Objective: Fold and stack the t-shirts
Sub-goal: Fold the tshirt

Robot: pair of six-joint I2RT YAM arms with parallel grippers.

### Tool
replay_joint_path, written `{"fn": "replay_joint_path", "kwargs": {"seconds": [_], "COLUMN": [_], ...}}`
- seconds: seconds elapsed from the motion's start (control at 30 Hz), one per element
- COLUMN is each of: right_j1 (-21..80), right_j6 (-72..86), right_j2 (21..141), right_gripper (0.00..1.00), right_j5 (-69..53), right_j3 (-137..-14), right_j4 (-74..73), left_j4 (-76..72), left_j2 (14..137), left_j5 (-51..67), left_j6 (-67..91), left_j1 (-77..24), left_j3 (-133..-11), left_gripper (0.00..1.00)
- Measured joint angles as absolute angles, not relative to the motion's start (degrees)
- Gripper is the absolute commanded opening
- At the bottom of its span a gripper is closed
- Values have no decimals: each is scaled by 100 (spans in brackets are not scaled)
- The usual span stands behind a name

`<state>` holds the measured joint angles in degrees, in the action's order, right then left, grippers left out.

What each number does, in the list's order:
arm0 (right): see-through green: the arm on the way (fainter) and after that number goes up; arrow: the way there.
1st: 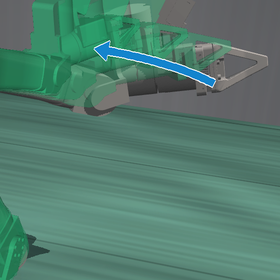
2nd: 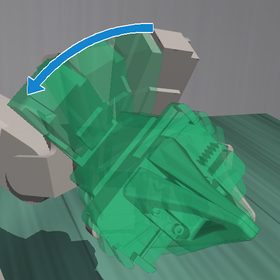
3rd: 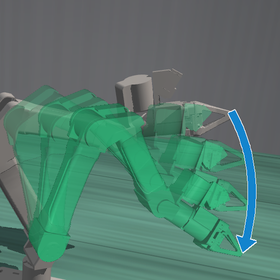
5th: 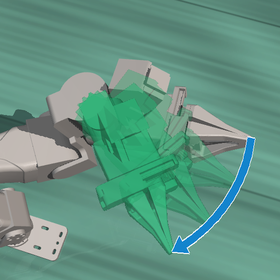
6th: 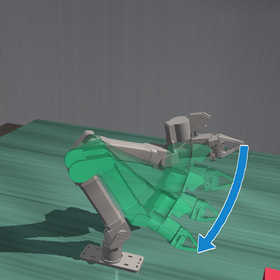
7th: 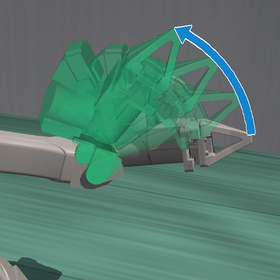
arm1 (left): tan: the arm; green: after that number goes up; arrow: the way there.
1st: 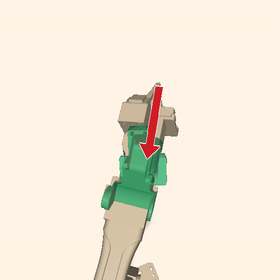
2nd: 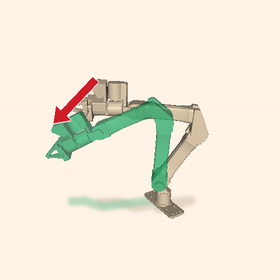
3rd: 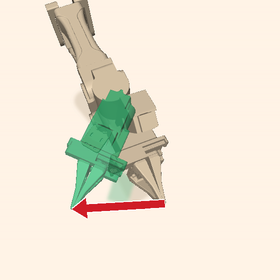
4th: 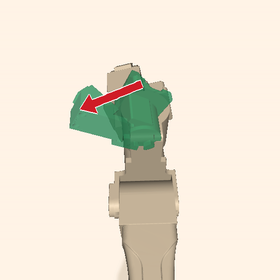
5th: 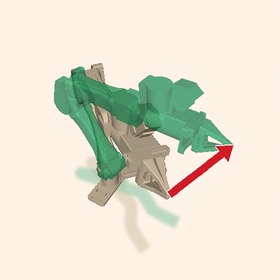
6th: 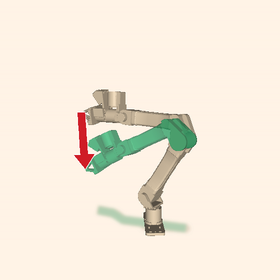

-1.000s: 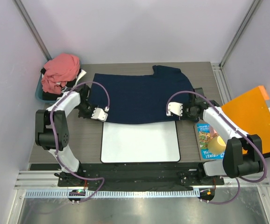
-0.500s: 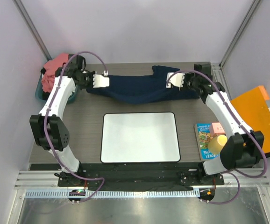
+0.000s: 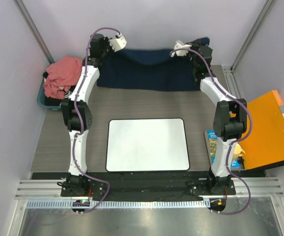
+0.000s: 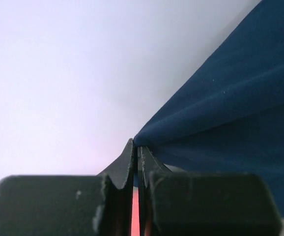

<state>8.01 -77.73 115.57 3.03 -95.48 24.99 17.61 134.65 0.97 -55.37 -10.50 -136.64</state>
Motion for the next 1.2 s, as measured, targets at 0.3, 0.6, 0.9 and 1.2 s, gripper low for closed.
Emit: {"fn": "replay_joint_path", "kwargs": {"seconds": [0.3,0.6,0.9,1.2], "right_j1": [814,814,819,819], "right_j6": [-7575,-7144,-7542,-8261], "right_j2": [10683,7481,5876,6578], "right_gripper": [1,1,1,1], "right_j5": [685,86,-1496,-1743], "right_j3": [-9301,-5028,-3708,-4401], "right_j4": [4226,2989,-1831,-4353], "left_j4": [-1033,-1835,2198,5199], "left_j2": [12193,9124,8567,9572], "left_j5": [-919,-370,60,23], "left_j6": [-5413,-6777,-8497,-9102], "left_j1": [-1350,-1369,-1013,-836], "left_j3": [-12370,-7255,-4858,-6499], "left_gripper": [0,0,0,0]}}
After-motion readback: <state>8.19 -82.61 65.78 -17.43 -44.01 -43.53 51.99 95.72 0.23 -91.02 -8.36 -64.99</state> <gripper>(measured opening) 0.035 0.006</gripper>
